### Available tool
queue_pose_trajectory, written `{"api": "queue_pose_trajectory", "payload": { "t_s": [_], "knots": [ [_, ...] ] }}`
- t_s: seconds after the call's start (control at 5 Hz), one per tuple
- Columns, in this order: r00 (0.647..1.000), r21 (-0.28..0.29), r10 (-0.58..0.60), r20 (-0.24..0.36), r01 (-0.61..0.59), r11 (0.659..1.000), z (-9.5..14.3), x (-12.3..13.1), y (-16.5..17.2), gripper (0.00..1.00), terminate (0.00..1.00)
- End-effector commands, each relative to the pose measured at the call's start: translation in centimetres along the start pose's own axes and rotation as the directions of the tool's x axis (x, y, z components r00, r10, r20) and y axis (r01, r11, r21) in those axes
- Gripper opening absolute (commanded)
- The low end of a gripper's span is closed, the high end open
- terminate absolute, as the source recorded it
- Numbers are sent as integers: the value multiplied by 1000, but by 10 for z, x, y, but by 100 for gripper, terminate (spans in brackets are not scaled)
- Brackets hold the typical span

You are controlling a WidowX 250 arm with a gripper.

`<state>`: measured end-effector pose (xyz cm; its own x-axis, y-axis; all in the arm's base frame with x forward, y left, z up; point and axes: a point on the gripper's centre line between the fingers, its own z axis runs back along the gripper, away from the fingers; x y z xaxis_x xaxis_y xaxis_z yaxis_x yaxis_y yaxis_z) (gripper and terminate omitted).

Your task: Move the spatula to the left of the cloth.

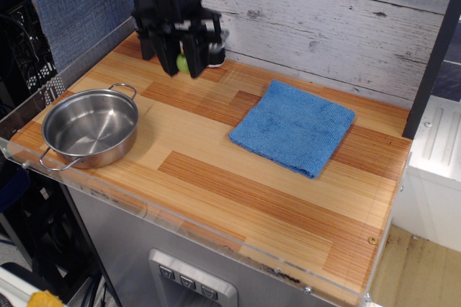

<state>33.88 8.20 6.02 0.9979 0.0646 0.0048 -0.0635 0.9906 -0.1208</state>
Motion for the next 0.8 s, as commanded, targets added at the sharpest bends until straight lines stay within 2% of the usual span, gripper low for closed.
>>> {"api": "queue_pose_trajectory", "payload": {
  "t_s": [0.0,0.2,0.4,0.6],
  "knots": [
    [991,193,-111,-68,122,974,-18,-11,-18,0,0],
    [988,219,-111,-104,131,967,-31,-20,-22,0,0],
    [986,260,-107,-128,138,956,-35,-23,-18,0,0],
    [989,254,-70,-131,102,962,-29,-22,0,0,0]
  ]
}}
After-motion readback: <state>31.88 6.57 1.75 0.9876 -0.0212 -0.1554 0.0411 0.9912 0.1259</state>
